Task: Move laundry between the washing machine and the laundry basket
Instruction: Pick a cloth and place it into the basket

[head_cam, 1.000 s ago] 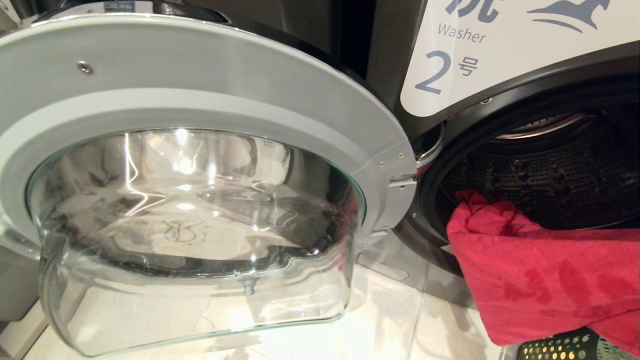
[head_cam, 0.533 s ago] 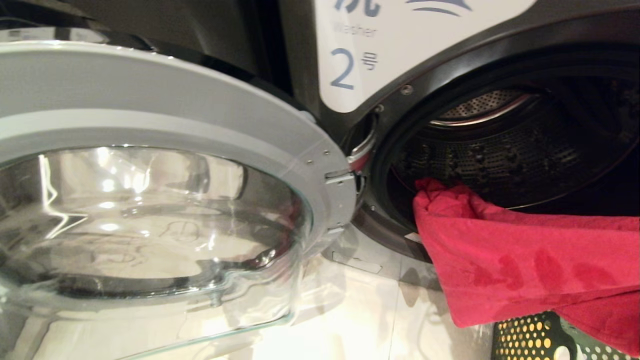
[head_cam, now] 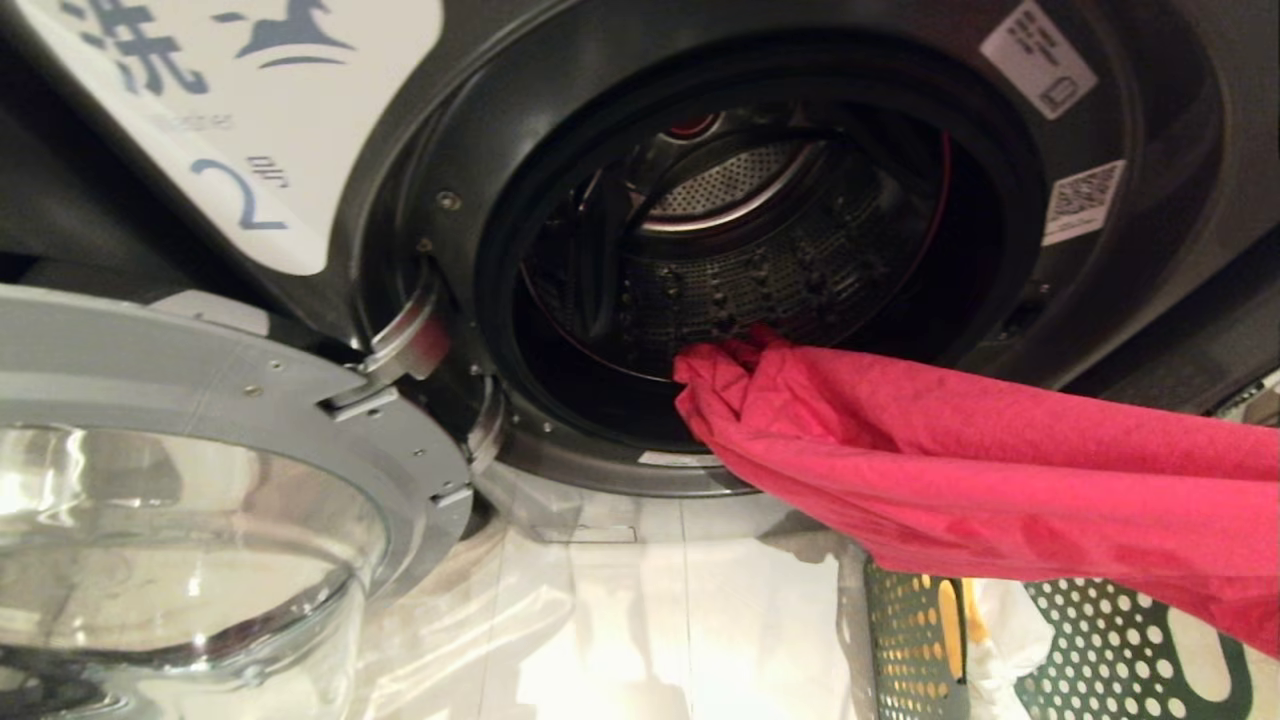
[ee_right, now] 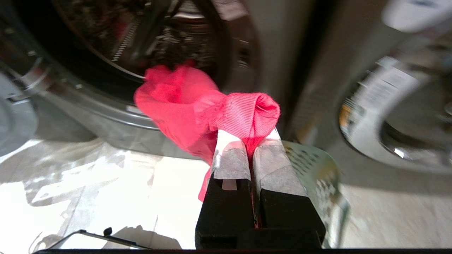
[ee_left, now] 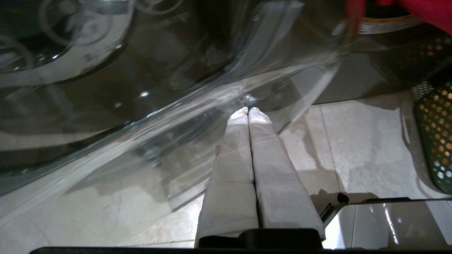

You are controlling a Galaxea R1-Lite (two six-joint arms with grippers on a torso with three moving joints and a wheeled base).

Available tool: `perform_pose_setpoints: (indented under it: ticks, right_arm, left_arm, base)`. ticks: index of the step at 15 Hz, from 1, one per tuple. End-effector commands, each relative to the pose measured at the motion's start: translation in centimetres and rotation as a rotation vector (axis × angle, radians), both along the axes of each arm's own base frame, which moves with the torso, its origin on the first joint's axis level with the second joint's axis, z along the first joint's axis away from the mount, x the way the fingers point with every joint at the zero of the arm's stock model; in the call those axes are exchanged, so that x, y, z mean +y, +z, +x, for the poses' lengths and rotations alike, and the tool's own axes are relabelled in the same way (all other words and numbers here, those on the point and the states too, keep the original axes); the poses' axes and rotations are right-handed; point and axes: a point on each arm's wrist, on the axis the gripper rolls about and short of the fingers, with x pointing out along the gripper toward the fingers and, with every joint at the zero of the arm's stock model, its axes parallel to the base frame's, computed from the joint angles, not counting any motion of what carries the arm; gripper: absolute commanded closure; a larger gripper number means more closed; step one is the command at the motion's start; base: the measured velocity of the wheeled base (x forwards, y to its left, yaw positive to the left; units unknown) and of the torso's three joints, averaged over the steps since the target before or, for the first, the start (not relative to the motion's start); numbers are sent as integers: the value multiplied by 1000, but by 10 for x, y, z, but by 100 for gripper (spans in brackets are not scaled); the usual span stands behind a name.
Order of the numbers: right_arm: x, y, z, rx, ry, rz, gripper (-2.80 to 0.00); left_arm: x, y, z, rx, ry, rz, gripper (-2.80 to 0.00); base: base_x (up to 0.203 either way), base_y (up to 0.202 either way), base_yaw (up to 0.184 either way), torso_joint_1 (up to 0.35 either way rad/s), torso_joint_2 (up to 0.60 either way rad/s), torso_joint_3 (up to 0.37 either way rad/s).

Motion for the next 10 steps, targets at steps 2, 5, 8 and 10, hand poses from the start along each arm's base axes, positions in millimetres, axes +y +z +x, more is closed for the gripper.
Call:
perform_pose_setpoints:
  ticks: [2,5,8,10]
  right_arm:
    - [1,7,4,3,1,-2,0]
    - [1,23,5,-23,2,2,0]
    - [1,57,6,-86,-1,14,0]
    - [1,81,8,-129,-2,21,0]
  left_arm:
    - [0,0,0,-2,3,0,0]
    - [0,0,0,-2,3,0,0]
    - [0,0,0,-2,2,0,0]
    - [0,0,0,-2,2,0,0]
  base:
    - [0,9,-153,2,0,4]
    - [-1,0,-63,1,1,-2]
    - [0,0,0,0,0,0]
    - [0,0,0,0,0,0]
